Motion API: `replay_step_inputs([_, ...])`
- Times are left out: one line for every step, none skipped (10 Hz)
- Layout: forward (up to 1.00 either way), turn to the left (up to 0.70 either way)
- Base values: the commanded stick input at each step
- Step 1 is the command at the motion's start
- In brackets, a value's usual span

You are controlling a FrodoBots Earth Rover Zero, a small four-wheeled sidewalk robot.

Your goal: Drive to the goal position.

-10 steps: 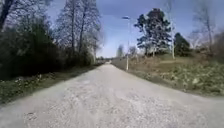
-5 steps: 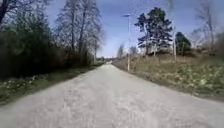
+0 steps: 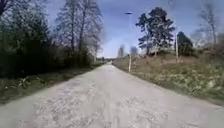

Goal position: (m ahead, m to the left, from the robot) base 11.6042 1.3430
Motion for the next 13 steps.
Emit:
replay_step_inputs([0.85, 0.00])
replay_step_inputs([0.85, 0.00])
replay_step_inputs([0.85, 0.00])
replay_step_inputs([0.85, 0.00])
replay_step_inputs([0.85, 0.00])
replay_step_inputs([0.85, 0.00])
replay_step_inputs([0.85, 0.00])
replay_step_inputs([0.85, 0.00])
replay_step_inputs([0.85, 0.00])
replay_step_inputs([0.85, 0.00])
replay_step_inputs([0.85, 0.00])
replay_step_inputs([0.85, 0.00])
replay_step_inputs([0.85, 0.00])
